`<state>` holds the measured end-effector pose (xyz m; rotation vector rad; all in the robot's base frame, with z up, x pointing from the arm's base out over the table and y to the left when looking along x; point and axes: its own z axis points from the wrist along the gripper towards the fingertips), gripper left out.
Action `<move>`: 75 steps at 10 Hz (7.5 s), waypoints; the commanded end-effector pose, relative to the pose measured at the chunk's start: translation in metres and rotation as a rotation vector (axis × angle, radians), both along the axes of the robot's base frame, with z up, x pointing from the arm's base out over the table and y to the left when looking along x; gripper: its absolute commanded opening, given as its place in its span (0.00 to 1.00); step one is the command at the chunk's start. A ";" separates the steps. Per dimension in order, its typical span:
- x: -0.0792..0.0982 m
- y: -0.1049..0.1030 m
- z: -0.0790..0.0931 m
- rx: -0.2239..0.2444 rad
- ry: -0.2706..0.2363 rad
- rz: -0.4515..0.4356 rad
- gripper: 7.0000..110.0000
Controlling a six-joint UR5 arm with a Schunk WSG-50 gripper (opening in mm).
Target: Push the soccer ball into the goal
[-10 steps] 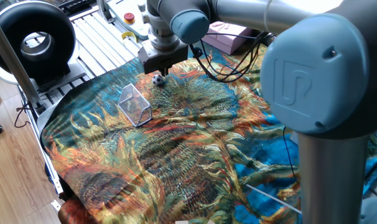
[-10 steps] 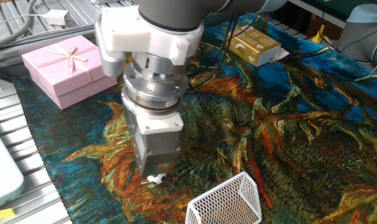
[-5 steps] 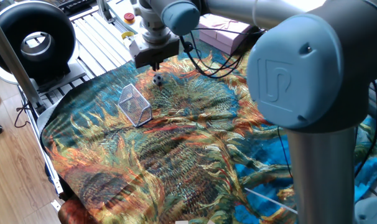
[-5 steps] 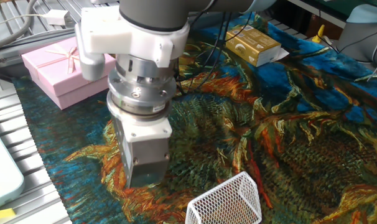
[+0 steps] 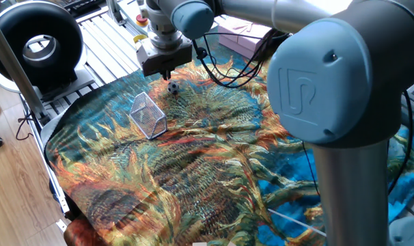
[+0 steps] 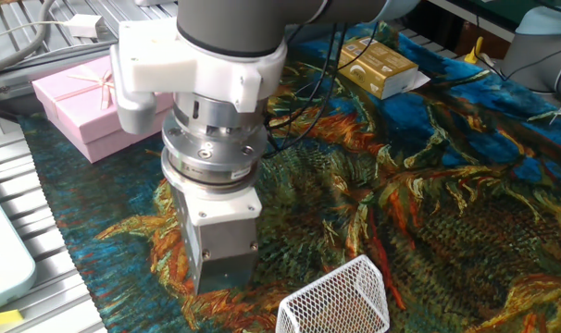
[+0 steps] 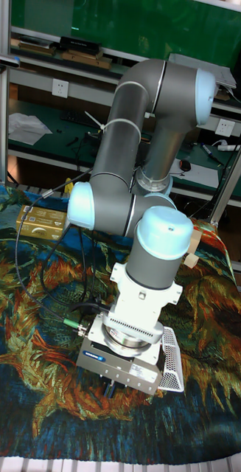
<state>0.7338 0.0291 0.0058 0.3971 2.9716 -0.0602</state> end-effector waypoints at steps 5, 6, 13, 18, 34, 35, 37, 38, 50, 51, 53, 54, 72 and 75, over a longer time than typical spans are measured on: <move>-0.024 -0.008 -0.002 -0.001 0.004 -0.018 0.00; -0.028 -0.008 -0.004 -0.004 0.004 -0.026 0.00; -0.055 0.004 -0.003 -0.020 -0.006 -0.082 0.00; -0.076 0.002 -0.003 -0.031 -0.016 -0.116 0.00; -0.082 -0.059 0.001 -0.092 -0.020 -0.019 0.00; -0.086 -0.060 0.005 -0.098 -0.013 -0.011 0.00; -0.093 -0.055 0.005 -0.088 0.001 -0.011 0.00; -0.095 -0.051 0.004 -0.078 0.006 -0.014 0.00; -0.098 -0.010 0.001 -0.053 0.030 -0.018 0.00; -0.096 -0.009 -0.003 -0.061 0.027 -0.018 0.00; -0.094 0.000 -0.007 -0.069 0.018 -0.028 0.00; -0.093 0.003 -0.008 -0.070 0.013 -0.029 0.00; -0.075 0.069 0.009 0.109 -0.065 -0.061 0.00; -0.067 0.074 0.003 0.108 -0.074 -0.067 0.00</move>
